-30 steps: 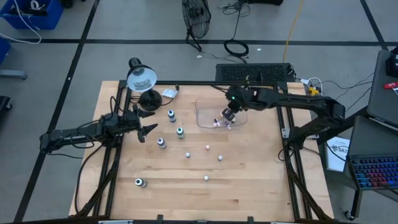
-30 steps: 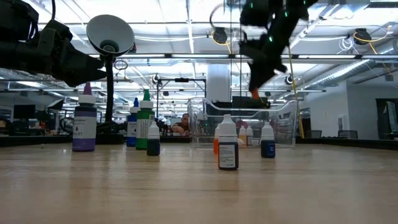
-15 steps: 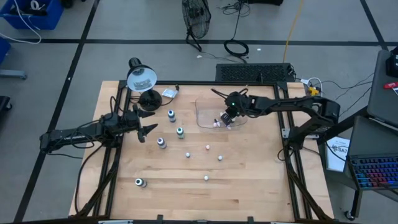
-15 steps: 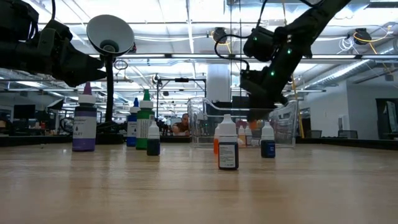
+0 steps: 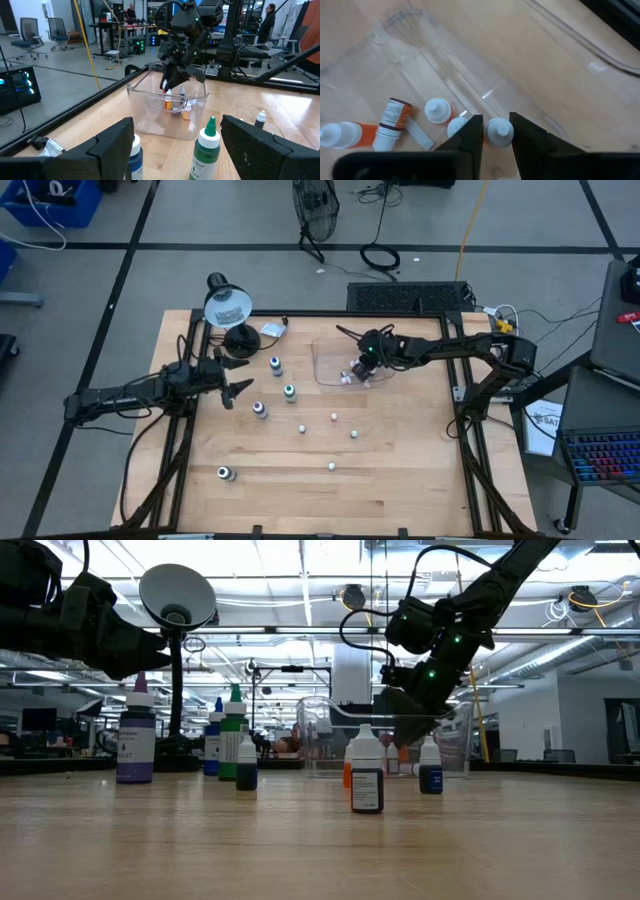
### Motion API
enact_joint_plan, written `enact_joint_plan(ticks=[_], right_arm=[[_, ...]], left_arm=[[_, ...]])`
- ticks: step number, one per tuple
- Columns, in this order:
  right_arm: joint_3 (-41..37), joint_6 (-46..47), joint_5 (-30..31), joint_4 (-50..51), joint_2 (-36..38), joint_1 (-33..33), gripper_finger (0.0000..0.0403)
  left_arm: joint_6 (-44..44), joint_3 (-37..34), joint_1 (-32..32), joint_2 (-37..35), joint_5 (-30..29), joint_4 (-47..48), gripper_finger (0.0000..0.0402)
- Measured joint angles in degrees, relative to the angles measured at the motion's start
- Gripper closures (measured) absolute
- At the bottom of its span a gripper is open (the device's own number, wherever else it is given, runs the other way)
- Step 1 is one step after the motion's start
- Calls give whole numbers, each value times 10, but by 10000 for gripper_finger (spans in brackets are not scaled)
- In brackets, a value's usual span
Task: Pick & Place food coloring
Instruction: Put the orange food coloring into the transparent bin, then put the blue food coloring into the transparent bin
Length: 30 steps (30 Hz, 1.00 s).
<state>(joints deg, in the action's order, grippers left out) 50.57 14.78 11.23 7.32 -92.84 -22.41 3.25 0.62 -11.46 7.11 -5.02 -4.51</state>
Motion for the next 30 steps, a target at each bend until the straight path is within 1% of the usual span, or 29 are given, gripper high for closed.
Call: enact_joint_plan(ticks=[4, 6, 8, 14, 19, 21, 24, 25, 28, 30], right_arm=[[0, 1, -3, -1, 0, 0, 252], [0, 3, -4, -1, 0, 0, 236], [0, 3, -4, -1, 0, 0, 228], [-2, -6, -17, -1, 17, 0, 236], [-2, -7, -22, -10, 80, 6, 245], [-2, -14, -49, -19, 107, 18, 247], [-2, -37, -95, -31, 150, 53, 248], [-2, -41, -100, -29, 163, 68, 248], [-1, -40, -98, -22, 184, 130, 248], [-1, -30, -95, -25, 185, 182, 249]], left_arm=[[0, 0, 0, 0, 0, 0, 105], [0, 0, 0, 0, 0, 0, 105], [0, 0, 0, 0, 0, 0, 105], [0, 0, 0, 0, 0, 0, 105], [0, 0, 0, 0, 0, 0, 105], [0, 0, 0, 0, 0, 0, 105], [0, 0, 0, 0, 0, 0, 105], [0, 0, 0, 0, 0, 0, 105], [0, 0, 0, 0, 0, 0, 105], [0, 0, 0, 0, 0, 0, 105]])
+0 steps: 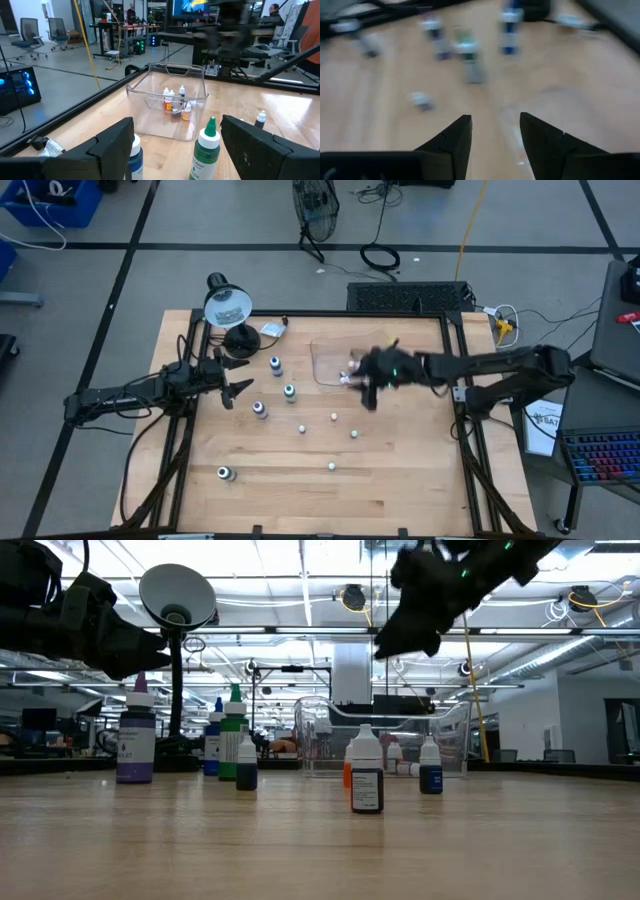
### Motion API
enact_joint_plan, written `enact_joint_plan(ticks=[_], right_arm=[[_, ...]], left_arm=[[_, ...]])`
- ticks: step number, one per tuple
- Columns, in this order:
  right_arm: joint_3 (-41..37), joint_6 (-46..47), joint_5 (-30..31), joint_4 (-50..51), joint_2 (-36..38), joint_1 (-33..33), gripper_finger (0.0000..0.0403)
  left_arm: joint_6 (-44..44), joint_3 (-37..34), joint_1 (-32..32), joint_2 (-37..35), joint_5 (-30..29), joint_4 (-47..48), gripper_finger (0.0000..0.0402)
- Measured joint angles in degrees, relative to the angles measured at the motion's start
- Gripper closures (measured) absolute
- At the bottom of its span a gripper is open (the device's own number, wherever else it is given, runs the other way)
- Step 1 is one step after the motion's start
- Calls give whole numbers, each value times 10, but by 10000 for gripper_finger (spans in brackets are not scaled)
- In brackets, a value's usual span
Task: Pick & Place food coloring
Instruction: Put the blue food coloring into the transparent bin
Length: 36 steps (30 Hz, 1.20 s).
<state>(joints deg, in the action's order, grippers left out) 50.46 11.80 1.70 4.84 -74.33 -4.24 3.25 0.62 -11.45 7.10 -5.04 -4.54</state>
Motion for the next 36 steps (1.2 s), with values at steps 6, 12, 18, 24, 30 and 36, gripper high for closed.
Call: enact_joint_plan(ticks=[6, 12, 18, 24, 30, 36], right_arm=[[0, 22, 102, 7, -50, 160, 263], [0, 28, 180, 22, -108, 235, 280], [0, 77, 180, 50, -152, 243, 281], [0, 86, 177, 54, -168, 243, 251], [0, 115, 163, 52, -168, 243, 209], [0, 114, 160, 17, -210, 246, 196]], left_arm=[[0, 0, 0, 0, 0, 0, 105], [0, 0, 0, 0, 0, 0, 105], [0, 0, 0, 0, 0, 0, 105], [0, 0, 0, 0, 0, 0, 105], [0, 0, 0, 0, 0, 0, 105], [0, 0, 0, 0, 0, 0, 105]])
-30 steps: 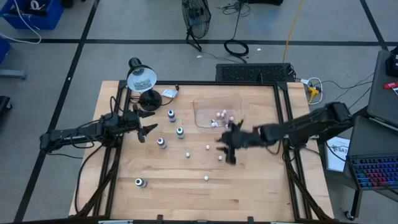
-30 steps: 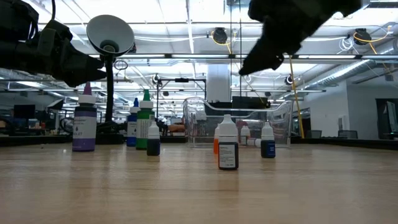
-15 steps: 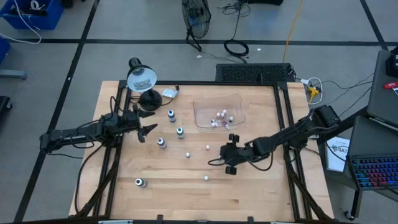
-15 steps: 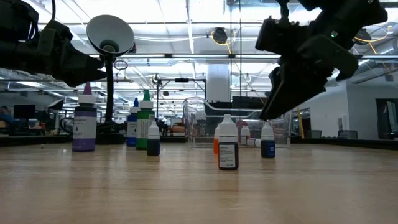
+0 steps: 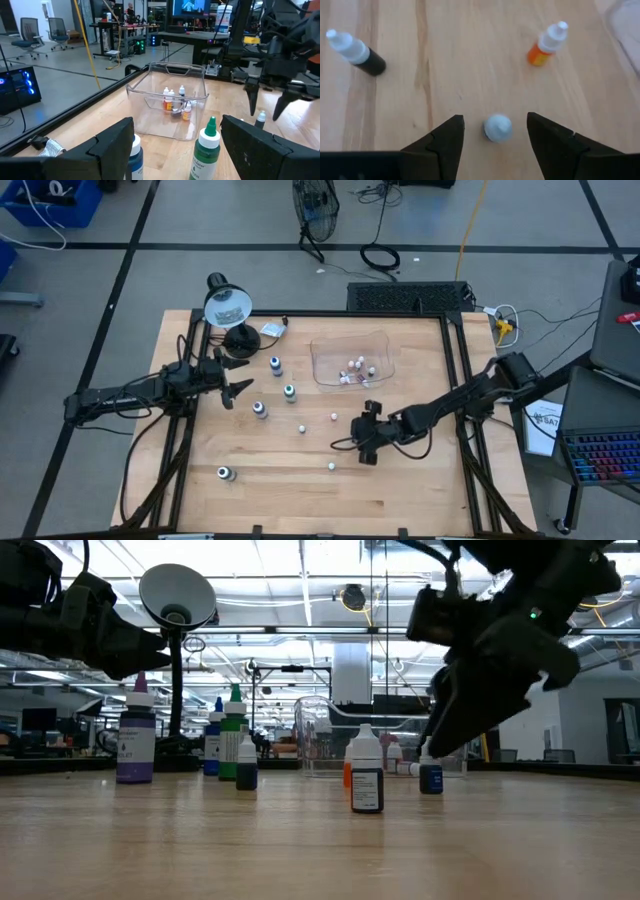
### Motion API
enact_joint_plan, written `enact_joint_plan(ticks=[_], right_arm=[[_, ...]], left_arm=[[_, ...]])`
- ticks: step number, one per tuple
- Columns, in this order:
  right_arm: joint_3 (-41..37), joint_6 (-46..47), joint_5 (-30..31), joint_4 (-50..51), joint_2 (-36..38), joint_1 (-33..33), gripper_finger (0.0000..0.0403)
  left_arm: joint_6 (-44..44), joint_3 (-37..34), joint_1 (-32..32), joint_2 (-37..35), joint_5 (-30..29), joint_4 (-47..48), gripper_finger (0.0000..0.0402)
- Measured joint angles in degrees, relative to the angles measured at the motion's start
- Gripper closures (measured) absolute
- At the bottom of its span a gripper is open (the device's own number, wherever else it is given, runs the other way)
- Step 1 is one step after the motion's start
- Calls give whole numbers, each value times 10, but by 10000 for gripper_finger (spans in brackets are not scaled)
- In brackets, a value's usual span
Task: Pick & Place food coloring
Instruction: Put the blue food coloring into the transparent bin
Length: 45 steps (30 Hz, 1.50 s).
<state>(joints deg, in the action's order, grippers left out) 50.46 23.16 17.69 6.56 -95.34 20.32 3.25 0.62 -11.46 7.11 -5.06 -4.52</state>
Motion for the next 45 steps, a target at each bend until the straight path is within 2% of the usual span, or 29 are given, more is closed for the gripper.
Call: enact_joint_plan(ticks=[5, 16, 21, 27, 30, 38, 40, 45], right_arm=[[0, -14, 0, -29, -30, -1, 201], [0, -15, 1, -33, -28, -1, 233], [0, -15, 0, -24, -28, -1, 271], [0, -17, 1, -6, -28, -2, 345], [0, -38, 1, -17, -24, -10, 349], [74, -124, 28, 41, 56, -75, 349], [109, -143, 49, 77, 78, -103, 349], [213, -155, 40, 152, 93, -197, 349]], left_arm=[[0, 0, 0, 0, 0, 0, 105], [0, 0, 0, 0, 0, 0, 105], [0, 0, 0, 0, 0, 0, 105], [0, 0, 0, 0, 0, 0, 105], [0, 0, 0, 0, 0, 0, 105], [0, 0, 0, 0, 0, -1, 105], [0, 0, 0, 0, 0, 0, 105], [0, 0, 0, 0, 0, -1, 105]])
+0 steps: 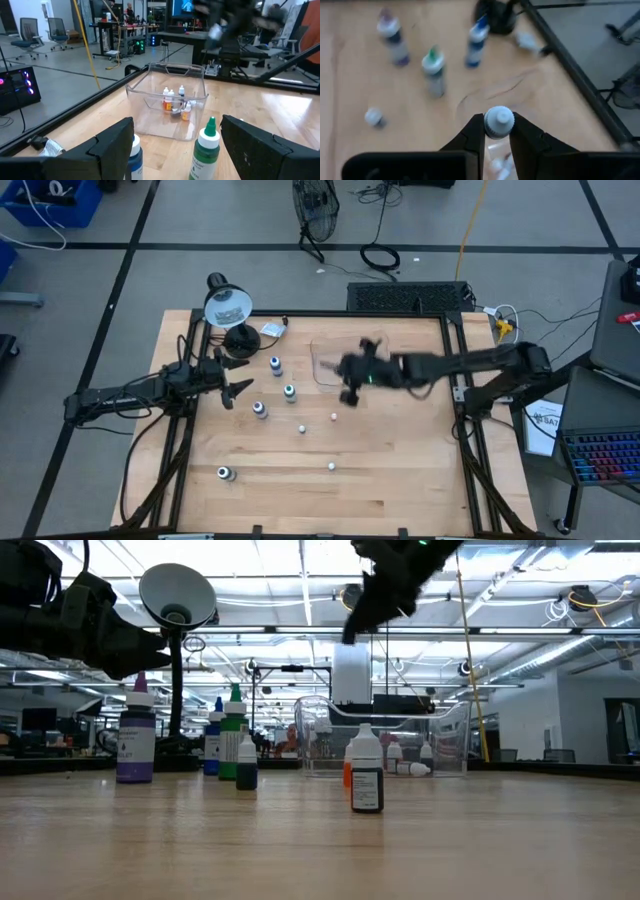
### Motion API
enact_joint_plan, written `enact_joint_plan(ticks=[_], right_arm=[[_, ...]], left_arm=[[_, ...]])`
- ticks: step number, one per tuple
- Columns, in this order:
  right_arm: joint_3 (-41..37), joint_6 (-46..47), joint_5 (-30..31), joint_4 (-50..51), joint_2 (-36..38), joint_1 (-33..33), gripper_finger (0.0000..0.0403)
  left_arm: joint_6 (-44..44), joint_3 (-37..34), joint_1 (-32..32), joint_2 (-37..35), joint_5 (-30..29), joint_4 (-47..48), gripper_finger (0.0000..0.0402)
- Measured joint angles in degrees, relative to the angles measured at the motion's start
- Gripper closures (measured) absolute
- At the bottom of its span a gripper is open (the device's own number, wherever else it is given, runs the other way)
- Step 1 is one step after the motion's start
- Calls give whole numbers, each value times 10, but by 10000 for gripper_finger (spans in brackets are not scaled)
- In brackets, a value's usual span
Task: Pick & Place food coloring
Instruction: Put the blue food coloring into the transparent bin
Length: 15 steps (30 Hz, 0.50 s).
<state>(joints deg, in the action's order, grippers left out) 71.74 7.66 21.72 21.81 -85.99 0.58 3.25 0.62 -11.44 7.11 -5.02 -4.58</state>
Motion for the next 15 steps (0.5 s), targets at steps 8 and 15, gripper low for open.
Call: enact_joint_plan(ticks=[8, 15], right_arm=[[219, -37, -25, 178, -86, -124, 349], [278, 10, -83, 297, -190, -187, 349]], left_arm=[[0, 0, 0, 0, 0, 0, 105], [0, 0, 0, 0, 0, 0, 105]])
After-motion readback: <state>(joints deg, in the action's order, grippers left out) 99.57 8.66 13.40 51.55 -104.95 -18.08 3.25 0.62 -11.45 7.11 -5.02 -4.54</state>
